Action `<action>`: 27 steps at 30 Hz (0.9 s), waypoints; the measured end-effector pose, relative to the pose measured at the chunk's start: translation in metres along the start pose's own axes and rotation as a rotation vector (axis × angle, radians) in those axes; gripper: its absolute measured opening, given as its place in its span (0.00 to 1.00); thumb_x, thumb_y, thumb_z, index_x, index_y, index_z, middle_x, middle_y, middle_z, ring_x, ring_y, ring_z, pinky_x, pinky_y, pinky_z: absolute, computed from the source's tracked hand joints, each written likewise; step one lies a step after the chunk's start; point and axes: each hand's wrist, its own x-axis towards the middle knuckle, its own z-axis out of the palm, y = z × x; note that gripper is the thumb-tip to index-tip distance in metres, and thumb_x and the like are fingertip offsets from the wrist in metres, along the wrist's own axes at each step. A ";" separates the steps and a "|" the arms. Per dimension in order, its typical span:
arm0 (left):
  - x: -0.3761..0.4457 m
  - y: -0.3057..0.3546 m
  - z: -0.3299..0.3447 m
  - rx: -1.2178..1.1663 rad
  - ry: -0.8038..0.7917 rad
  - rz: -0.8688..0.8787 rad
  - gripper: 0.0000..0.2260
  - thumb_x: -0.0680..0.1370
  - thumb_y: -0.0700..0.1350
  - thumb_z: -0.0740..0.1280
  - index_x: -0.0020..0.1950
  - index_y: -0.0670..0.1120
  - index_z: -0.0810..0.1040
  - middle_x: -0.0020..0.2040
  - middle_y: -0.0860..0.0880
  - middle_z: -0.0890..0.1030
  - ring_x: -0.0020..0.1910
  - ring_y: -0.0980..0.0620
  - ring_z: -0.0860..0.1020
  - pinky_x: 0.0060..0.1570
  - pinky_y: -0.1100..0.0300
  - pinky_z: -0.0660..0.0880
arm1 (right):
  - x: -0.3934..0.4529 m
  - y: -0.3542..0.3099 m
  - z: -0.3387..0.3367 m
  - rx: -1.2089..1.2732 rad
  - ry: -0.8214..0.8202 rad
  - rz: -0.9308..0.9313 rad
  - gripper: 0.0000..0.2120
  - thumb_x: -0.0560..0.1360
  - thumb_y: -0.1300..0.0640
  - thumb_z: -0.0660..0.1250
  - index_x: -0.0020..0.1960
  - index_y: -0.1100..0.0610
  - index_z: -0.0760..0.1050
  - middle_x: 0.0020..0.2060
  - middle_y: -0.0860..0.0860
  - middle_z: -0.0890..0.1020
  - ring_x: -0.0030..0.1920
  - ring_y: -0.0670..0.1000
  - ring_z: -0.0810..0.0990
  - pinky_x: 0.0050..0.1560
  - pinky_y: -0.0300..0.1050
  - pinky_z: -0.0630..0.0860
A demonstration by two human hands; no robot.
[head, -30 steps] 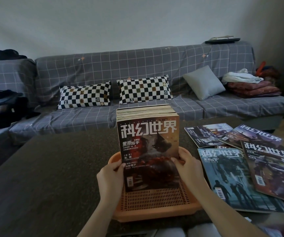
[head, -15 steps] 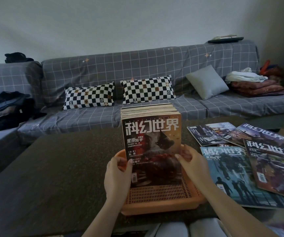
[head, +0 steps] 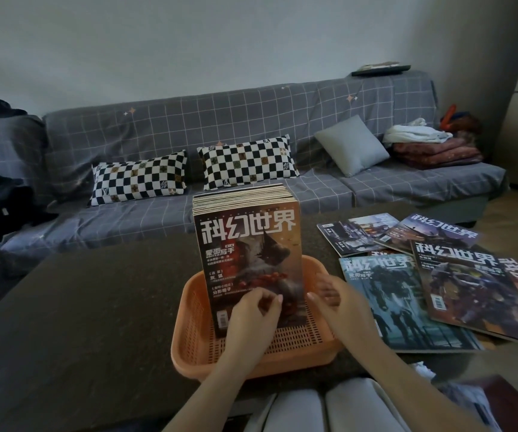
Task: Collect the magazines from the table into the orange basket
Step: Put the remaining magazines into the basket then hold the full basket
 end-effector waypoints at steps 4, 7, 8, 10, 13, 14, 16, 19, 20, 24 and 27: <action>0.003 0.016 0.017 -0.030 -0.037 0.047 0.05 0.78 0.53 0.65 0.42 0.59 0.75 0.42 0.60 0.79 0.42 0.67 0.77 0.40 0.72 0.70 | -0.008 -0.003 -0.015 0.042 0.032 -0.053 0.19 0.73 0.53 0.70 0.63 0.56 0.74 0.51 0.47 0.81 0.44 0.37 0.76 0.43 0.21 0.70; 0.005 0.028 0.032 -0.057 -0.069 0.082 0.05 0.78 0.52 0.65 0.42 0.58 0.75 0.42 0.60 0.79 0.43 0.66 0.77 0.44 0.71 0.71 | -0.013 0.000 -0.029 0.079 0.081 -0.058 0.17 0.73 0.55 0.70 0.61 0.56 0.76 0.46 0.45 0.80 0.43 0.37 0.77 0.43 0.22 0.71; 0.005 0.032 0.038 -0.060 -0.076 0.096 0.04 0.78 0.52 0.65 0.43 0.58 0.75 0.42 0.60 0.79 0.43 0.67 0.76 0.43 0.72 0.70 | -0.014 0.002 -0.034 0.089 0.097 -0.055 0.16 0.73 0.55 0.70 0.60 0.55 0.76 0.46 0.45 0.80 0.44 0.38 0.78 0.43 0.23 0.72; 0.007 0.041 0.049 -0.063 -0.086 0.134 0.02 0.78 0.52 0.65 0.45 0.58 0.75 0.42 0.61 0.78 0.44 0.69 0.75 0.40 0.74 0.69 | -0.015 0.009 -0.045 0.094 0.128 -0.040 0.15 0.73 0.57 0.70 0.60 0.55 0.76 0.46 0.46 0.81 0.45 0.40 0.78 0.43 0.24 0.72; 0.008 0.056 0.070 -0.089 -0.128 0.189 0.02 0.78 0.51 0.64 0.47 0.57 0.75 0.41 0.60 0.78 0.43 0.67 0.76 0.40 0.73 0.70 | -0.017 0.026 -0.063 0.072 0.166 -0.013 0.15 0.73 0.57 0.70 0.59 0.54 0.77 0.47 0.47 0.81 0.46 0.42 0.79 0.45 0.28 0.73; 0.009 0.062 0.078 -0.102 -0.147 0.197 0.01 0.79 0.51 0.64 0.47 0.57 0.75 0.41 0.59 0.79 0.42 0.66 0.77 0.40 0.72 0.71 | -0.018 0.031 -0.069 0.054 0.176 -0.002 0.15 0.74 0.56 0.69 0.60 0.54 0.77 0.47 0.46 0.81 0.46 0.41 0.78 0.44 0.28 0.73; 0.012 0.073 0.094 -0.126 -0.184 0.212 0.02 0.79 0.51 0.64 0.50 0.55 0.76 0.43 0.57 0.80 0.43 0.64 0.77 0.39 0.72 0.71 | -0.020 0.045 -0.082 0.019 0.203 0.022 0.14 0.74 0.55 0.69 0.60 0.53 0.76 0.46 0.45 0.80 0.45 0.40 0.77 0.41 0.25 0.72; 0.020 0.092 0.122 -0.120 -0.256 0.242 0.04 0.79 0.50 0.63 0.52 0.53 0.76 0.45 0.56 0.79 0.43 0.64 0.76 0.38 0.74 0.69 | -0.022 0.071 -0.104 -0.001 0.262 0.093 0.14 0.75 0.54 0.68 0.60 0.54 0.76 0.48 0.48 0.81 0.46 0.44 0.78 0.43 0.28 0.71; 0.022 0.099 0.132 -0.119 -0.291 0.242 0.04 0.79 0.51 0.63 0.52 0.54 0.75 0.44 0.57 0.79 0.41 0.64 0.76 0.36 0.75 0.69 | -0.023 0.080 -0.112 -0.016 0.278 0.124 0.14 0.75 0.53 0.67 0.60 0.54 0.76 0.49 0.48 0.81 0.45 0.45 0.79 0.43 0.30 0.71; 0.027 0.124 0.178 -0.136 -0.393 0.207 0.07 0.80 0.51 0.62 0.54 0.50 0.75 0.41 0.56 0.77 0.37 0.61 0.75 0.33 0.71 0.69 | -0.026 0.118 -0.141 -0.086 0.328 0.245 0.13 0.75 0.51 0.67 0.58 0.54 0.77 0.47 0.49 0.81 0.45 0.47 0.79 0.42 0.38 0.75; 0.029 0.138 0.213 -0.097 -0.450 0.149 0.11 0.80 0.51 0.61 0.60 0.48 0.74 0.47 0.53 0.78 0.43 0.57 0.76 0.38 0.65 0.71 | -0.029 0.149 -0.159 -0.269 0.328 0.311 0.14 0.75 0.49 0.66 0.57 0.54 0.79 0.48 0.50 0.82 0.50 0.52 0.79 0.51 0.50 0.75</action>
